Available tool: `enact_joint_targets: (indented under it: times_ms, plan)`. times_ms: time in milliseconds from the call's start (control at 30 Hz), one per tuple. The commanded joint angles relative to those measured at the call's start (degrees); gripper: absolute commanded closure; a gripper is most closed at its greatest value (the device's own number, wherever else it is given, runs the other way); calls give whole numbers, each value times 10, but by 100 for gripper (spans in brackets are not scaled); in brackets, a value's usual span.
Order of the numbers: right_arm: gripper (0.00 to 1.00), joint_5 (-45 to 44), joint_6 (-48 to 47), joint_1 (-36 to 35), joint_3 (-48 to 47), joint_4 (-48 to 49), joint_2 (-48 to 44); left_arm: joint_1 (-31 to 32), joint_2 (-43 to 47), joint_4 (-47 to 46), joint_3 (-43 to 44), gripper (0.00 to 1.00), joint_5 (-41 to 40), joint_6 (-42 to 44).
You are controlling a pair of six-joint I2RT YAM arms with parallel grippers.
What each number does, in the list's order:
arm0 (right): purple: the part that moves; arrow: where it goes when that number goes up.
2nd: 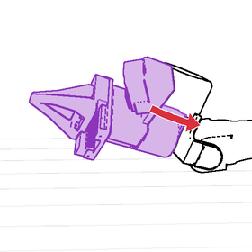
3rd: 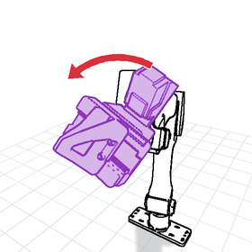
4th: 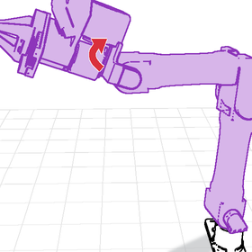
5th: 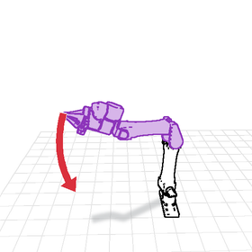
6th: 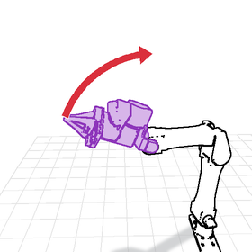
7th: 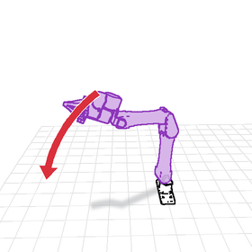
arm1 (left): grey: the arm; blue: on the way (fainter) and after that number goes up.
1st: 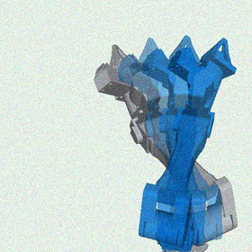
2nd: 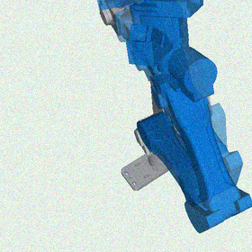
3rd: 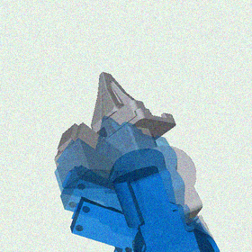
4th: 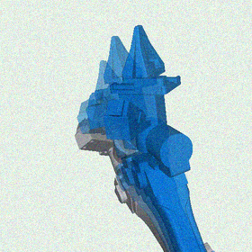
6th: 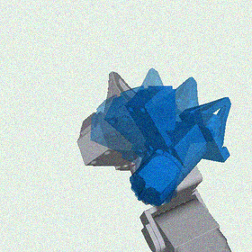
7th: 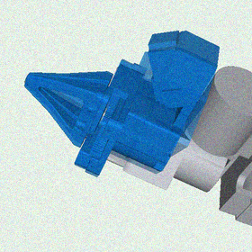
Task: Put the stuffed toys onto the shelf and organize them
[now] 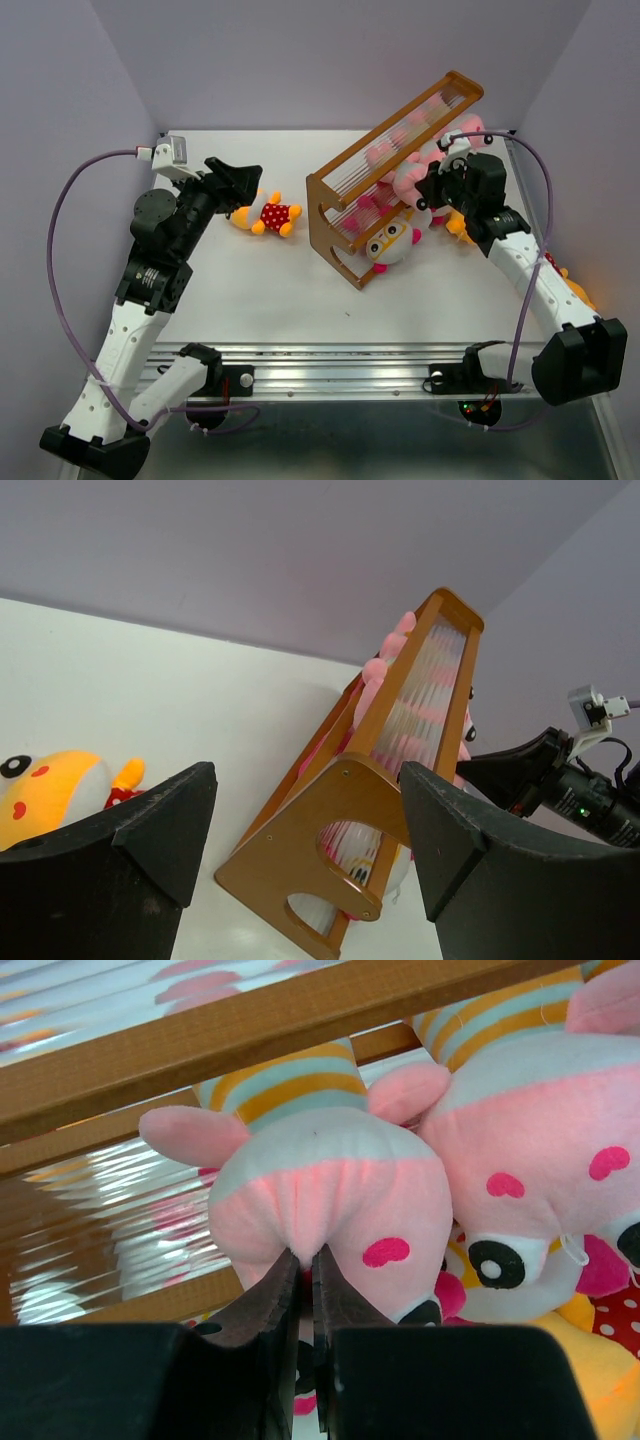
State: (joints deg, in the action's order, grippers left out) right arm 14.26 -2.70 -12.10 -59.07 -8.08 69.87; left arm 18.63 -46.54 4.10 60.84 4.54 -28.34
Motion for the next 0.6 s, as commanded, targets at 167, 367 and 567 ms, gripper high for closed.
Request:
enact_joint_targets:
  times_ms: [167,367,567]
  plan:
    - [99,-20,15,-18,4,104,7,-3,6,-55,-10,16,10,-5]
    - [95,-26,9,-29,3,109,23,-2,5,-57,-14,16,13,-5]
    - [65,-20,-2,-29,-2,95,15,-3,-1,-43,-20,15,11,-4]
